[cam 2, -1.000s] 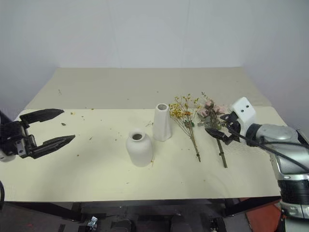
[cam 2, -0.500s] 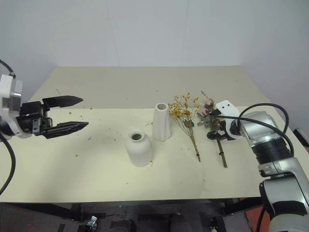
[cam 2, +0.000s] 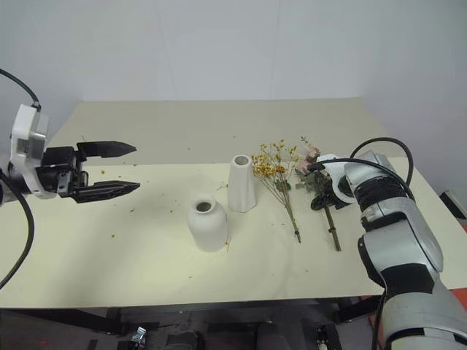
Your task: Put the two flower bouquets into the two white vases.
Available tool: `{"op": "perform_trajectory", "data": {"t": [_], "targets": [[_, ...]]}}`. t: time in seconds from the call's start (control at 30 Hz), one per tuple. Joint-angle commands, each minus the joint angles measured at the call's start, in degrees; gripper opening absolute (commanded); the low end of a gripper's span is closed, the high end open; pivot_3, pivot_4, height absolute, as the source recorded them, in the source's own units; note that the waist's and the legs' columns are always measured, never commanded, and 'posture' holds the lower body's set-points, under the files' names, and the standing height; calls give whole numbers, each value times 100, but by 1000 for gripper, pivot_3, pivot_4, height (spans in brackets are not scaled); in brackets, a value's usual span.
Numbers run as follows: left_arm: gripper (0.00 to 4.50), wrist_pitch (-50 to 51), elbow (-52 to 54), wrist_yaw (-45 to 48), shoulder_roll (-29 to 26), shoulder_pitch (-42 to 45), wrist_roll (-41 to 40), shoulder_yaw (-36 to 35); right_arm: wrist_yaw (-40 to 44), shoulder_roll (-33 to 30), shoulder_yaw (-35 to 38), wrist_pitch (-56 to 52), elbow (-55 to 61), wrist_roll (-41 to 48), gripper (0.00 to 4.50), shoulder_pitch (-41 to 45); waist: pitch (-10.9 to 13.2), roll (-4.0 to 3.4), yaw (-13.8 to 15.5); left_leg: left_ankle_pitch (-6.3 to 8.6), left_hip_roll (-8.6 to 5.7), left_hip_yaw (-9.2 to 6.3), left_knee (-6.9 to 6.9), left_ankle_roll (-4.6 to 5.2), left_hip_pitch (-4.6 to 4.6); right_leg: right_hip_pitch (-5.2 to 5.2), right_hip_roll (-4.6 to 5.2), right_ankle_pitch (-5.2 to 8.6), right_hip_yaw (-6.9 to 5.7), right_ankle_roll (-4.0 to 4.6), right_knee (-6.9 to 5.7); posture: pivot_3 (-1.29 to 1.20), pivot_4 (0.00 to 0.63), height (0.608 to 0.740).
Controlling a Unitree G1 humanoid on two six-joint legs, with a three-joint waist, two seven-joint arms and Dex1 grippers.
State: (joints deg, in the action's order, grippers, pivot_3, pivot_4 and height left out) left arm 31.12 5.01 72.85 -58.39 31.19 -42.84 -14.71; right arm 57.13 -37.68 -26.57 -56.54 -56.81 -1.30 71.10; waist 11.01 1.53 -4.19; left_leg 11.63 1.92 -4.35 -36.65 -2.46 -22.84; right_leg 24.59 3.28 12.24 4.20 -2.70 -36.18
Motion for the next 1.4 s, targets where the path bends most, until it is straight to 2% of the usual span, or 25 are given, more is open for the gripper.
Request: {"op": "perform_trajectory", "data": {"t": [0.03, 0.17, 0.2, 0.43, 0.53, 0.63, 0.7, 0.8, 0.87, 1.07, 1.4], "targets": [[4500, -76, 19, 43, 0, 157, 20, -62, 192, 44, -7, 395, -412, -326, 1760, 378, 0, 0, -1, 0, 0, 0, 0, 0, 0, 0, 0, 0, 0, 0, 0, 0, 150, 740], [4500, -82, 35, 29, 59, 152, 43, -47, 135, 98, 226, 460, -819, -439, 382, 587, 1, -1, -1, 0, 0, -1, 0, 0, 0, 0, 0, 0, 0, 0, -1, 0, 150, 740], [4500, -79, 36, 29, 69, 154, 45, -50, 89, 83, 335, 410, -867, -414, 219, 626, 1, -1, -1, 0, 0, -1, 0, 0, 0, 0, 0, 0, 0, 0, -1, 0, 150, 740], [4500, -72, -22, 35, 152, 261, 83, -34, -994, -189, 1661, -271, -221, -5, 217, 777, 2, -3, 7, 0, 0, -2, 0, 0, 0, 0, 0, -15, 0, 25, -3, 0, 150, 740], [4500, -78, -87, 44, 182, 325, 113, -6, -1741, -220, 2788, -158, 716, 478, 217, 495, 3, -4, 4, 0, -1, -2, 0, 0, -2, 1, 0, -19, 0, 31, -1, 0, 150, 740], [4500, -96, -207, 62, 219, 435, 170, 46, -2448, 263, 4154, 946, 2745, 1164, 217, -455, 1, -2, 7, 0, 0, -4, 2, 0, -2, 1, -1, -17, -2, 28, -1, 0, 150, 740], [4500, -110, -293, 56, 242, 525, 205, 86, -2564, 617, 4622, 1452, 3702, 1556, 217, -888, 2, -3, -2, 0, 2, -7, 3, 1, 0, -1, -4, -16, -3, 26, -4, 0, 150, 740], [4500, -123, -381, 73, 267, 613, 261, 117, -2623, 1053, 5131, 1417, 4357, 2304, 217, -992, 6, -10, -5, -1, 1, -6, 1, 1, -1, 2, -3, -20, -2, 29, -12, 0, 150, 740], [4500, -145, -431, 92, 269, 641, 294, 133, -2590, 1340, 5184, 1406, 4819, 2721, 217, -997, 7, -11, 6, -1, 0, -5, -3, 1, -1, 2, -2, -25, 0, 36, -14, 0, 150, 740], [4500, -135, -493, 43, 253, 739, 350, 137, -2261, 1901, 4630, 1851, 5932, 3264, 217, -1280, 7, -11, 12, -1, 2, -8, -3, 1, -1, 3, -4, -26, -3, 39, -16, 0, 150, 740], [4500, 101, -249, -152, 158, 473, 223, -94, -2029, 2068, 3916, 2454, 5825, 3193, 217, -1529, 7, -11, 17, -1, 1, -8, -4, 1, -2, 2, -2, -26, -3, 40, -15, 0, 150, 740]]}}
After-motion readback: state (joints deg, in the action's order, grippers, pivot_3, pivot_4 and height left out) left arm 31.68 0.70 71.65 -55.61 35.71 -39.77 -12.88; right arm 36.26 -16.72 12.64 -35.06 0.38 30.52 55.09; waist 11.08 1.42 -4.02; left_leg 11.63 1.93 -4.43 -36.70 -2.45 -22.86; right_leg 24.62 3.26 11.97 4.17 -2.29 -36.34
